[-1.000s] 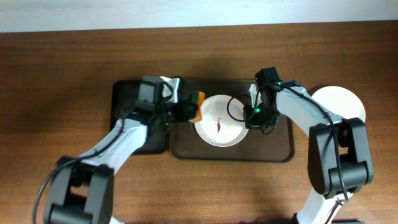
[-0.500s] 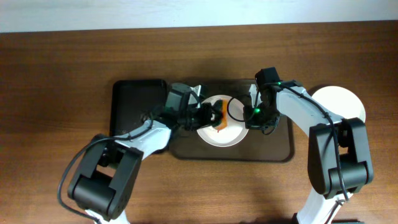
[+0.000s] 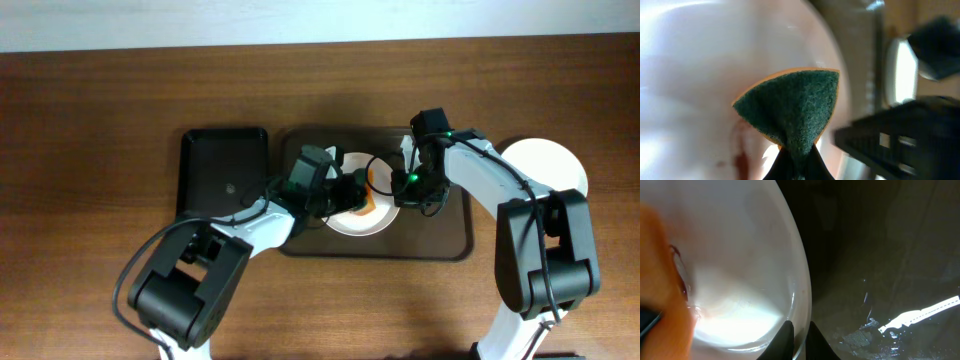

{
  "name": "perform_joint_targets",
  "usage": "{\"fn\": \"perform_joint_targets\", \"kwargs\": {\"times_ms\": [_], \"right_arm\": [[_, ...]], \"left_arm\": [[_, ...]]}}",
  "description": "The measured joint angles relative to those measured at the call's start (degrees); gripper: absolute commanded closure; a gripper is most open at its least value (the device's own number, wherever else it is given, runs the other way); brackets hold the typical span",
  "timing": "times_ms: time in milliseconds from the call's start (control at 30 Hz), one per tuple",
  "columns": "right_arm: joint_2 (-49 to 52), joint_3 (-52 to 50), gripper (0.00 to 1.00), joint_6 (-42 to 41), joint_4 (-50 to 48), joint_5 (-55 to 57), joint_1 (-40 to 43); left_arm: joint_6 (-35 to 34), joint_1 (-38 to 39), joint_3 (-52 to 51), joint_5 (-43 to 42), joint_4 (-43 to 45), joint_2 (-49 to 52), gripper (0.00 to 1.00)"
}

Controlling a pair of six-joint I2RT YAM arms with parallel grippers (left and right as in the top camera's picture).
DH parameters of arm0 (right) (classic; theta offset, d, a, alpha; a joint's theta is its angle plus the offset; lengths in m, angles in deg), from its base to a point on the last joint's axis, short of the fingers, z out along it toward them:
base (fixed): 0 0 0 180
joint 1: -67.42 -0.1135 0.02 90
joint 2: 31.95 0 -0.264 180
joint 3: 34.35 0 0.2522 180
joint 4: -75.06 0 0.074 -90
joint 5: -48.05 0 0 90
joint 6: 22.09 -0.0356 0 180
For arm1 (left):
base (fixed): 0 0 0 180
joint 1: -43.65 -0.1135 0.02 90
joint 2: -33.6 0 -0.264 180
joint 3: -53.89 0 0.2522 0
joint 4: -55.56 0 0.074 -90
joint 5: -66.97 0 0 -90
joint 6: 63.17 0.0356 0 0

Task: Clean dirty plates on tray and stack at the side
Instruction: 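Wipe the white plate with the sponge in the left gripper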

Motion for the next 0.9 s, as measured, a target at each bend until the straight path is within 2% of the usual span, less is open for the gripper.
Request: {"fn": "perform_joint_targets", "kwargs": {"times_ms": [100,433,733,900], "right_arm": [[0.0,0.0,0.89,0.0,0.0,0.0,0.0],[0.0,0.0,0.89,0.0,0.0,-0.3,0.0],[0.0,0.0,0.88,0.0,0.0,-0.4,0.0],[0.0,0.0,0.88,0.0,0.0,-0.4,0.0]], "left_arm": [[1.2,0.0,0.0,3.1,-0.6,1.4,1.00],[13.9,-1.3,1.9,6.8,-8.0,0.3,1.00],[17.3,-2.7,1.9,7.6,-10.4,-7.3,1.00],[17.8,-0.7,1.9,6.4,-10.6,-7.7,1.00]]}}
